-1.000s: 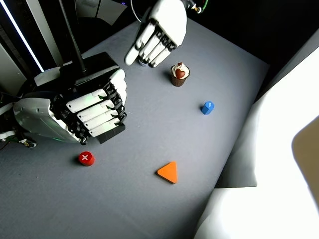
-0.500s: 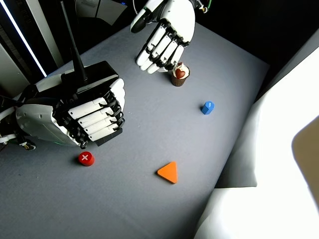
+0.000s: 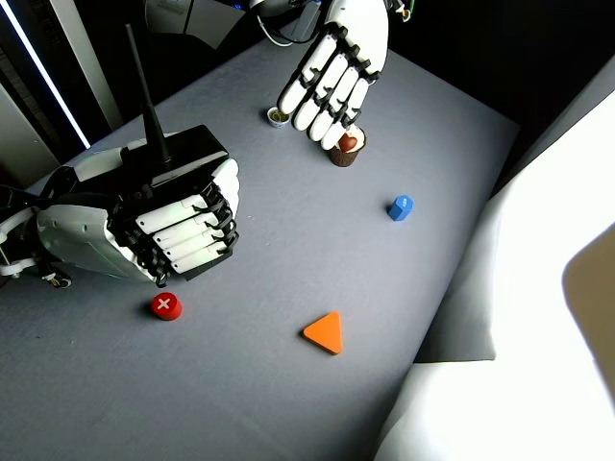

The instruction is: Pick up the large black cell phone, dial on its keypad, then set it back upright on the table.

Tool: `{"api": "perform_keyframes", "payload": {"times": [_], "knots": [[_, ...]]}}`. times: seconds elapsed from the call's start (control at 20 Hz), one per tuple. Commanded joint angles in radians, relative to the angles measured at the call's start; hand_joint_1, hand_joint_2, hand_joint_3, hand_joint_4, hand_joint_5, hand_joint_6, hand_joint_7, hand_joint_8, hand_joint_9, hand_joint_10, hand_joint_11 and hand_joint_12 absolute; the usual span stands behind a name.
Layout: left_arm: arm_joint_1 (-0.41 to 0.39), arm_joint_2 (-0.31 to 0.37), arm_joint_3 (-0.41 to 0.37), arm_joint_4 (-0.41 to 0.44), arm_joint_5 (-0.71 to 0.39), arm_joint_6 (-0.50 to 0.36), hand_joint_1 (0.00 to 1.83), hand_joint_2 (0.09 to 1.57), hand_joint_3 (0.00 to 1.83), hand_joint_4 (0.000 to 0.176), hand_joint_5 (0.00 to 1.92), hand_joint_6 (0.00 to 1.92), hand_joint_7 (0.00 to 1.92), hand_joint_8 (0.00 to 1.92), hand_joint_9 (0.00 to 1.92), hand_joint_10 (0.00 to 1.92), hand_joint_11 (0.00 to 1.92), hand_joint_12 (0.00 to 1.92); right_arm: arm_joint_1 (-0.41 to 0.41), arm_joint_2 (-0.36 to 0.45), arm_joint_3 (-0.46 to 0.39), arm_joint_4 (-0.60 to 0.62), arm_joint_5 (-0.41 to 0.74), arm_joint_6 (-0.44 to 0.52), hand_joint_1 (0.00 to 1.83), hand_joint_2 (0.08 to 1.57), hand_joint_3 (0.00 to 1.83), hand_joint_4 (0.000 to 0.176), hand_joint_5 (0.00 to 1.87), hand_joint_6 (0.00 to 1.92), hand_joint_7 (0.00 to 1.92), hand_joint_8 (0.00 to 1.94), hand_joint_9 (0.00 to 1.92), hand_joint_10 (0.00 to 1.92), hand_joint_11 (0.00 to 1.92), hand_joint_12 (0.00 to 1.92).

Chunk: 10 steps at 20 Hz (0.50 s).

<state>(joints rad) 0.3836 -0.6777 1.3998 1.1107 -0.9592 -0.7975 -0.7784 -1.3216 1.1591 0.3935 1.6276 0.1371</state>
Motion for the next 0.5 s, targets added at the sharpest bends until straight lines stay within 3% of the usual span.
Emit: {"api": "perform_keyframes", "payload": {"times": [0.0, 0.25, 0.45], "knots": [[-0.022, 0.006, -0.002, -0.084, -0.014, -0.028, 0.00, 1.17, 0.00, 0.031, 0.18, 0.00, 0.19, 0.00, 0.15, 0.01, 0.00, 0.29, -0.002, 0.006, 0.004, -0.041, 0.136, 0.022, 1.48, 1.15, 0.00, 0.000, 0.87, 1.03, 0.85, 1.03, 0.83, 1.26, 0.76, 1.70], [-0.028, 0.014, -0.017, -0.032, 0.094, -0.249, 0.00, 1.19, 0.00, 0.015, 0.17, 0.00, 0.20, 0.00, 0.15, 0.01, 0.00, 0.29, -0.004, -0.021, 0.032, -0.075, 0.136, 0.022, 1.48, 1.16, 0.00, 0.000, 0.87, 1.03, 0.84, 1.07, 0.79, 1.30, 0.75, 1.72], [-0.028, 0.014, -0.018, -0.034, 0.082, -0.362, 0.00, 1.18, 0.00, 0.019, 0.17, 0.00, 0.20, 0.00, 0.16, 0.00, 0.00, 0.32, -0.008, -0.024, 0.039, -0.077, 0.136, 0.022, 1.48, 1.16, 0.00, 0.000, 0.86, 1.02, 0.83, 1.11, 0.82, 1.27, 0.77, 1.71]]}}
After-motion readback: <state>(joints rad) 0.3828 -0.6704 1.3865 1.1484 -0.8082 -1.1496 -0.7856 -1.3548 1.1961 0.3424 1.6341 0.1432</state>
